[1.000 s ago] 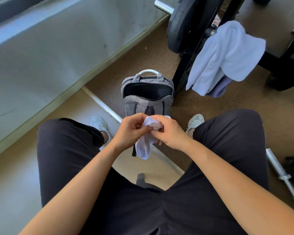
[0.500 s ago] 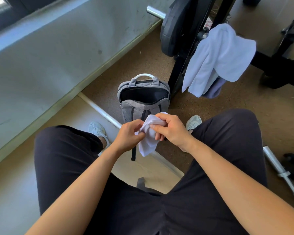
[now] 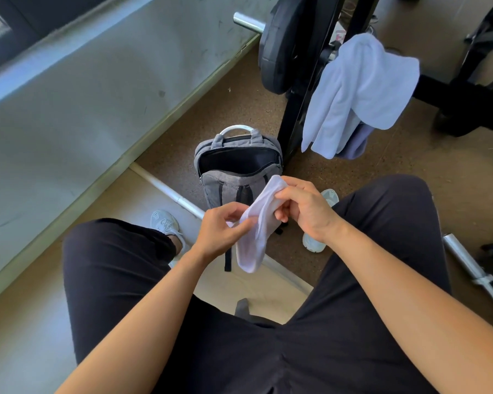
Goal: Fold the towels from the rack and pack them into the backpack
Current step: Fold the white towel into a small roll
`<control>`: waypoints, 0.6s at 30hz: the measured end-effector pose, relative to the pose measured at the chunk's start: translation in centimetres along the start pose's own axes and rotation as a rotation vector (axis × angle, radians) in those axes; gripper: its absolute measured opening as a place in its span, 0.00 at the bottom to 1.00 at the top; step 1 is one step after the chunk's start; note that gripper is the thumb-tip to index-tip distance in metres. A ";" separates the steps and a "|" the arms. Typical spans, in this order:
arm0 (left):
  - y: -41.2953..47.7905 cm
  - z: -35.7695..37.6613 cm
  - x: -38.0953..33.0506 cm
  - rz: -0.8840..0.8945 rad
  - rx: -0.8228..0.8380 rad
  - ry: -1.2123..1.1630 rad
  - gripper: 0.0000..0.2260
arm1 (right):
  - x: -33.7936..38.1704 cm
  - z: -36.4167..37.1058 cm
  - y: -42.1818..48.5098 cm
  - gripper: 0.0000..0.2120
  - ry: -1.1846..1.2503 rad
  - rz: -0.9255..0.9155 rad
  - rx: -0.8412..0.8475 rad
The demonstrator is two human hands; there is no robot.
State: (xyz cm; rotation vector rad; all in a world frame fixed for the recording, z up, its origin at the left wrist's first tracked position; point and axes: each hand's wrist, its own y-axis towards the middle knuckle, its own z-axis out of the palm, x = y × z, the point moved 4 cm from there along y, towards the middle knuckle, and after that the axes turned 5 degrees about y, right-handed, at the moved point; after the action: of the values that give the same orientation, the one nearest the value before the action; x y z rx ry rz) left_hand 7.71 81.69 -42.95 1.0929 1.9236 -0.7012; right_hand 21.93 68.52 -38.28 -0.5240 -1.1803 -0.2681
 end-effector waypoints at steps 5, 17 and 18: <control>-0.1 -0.3 -0.7 -0.033 -0.172 0.192 0.07 | -0.6 0.7 0.0 0.12 -0.011 0.045 0.074; -0.3 1.2 5.5 -0.420 0.284 0.238 0.07 | 1.1 -3.0 0.4 0.07 0.150 -0.033 -0.231; -0.6 1.4 5.5 -0.422 0.296 0.236 0.08 | 1.1 -3.2 0.4 0.06 0.181 -0.030 -0.253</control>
State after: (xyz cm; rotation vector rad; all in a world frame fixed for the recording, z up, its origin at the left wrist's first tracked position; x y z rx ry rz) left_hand 6.00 82.76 -48.31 0.9833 2.3408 -1.1625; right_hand 25.11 67.26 -38.24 -0.6885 -0.9834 -0.4851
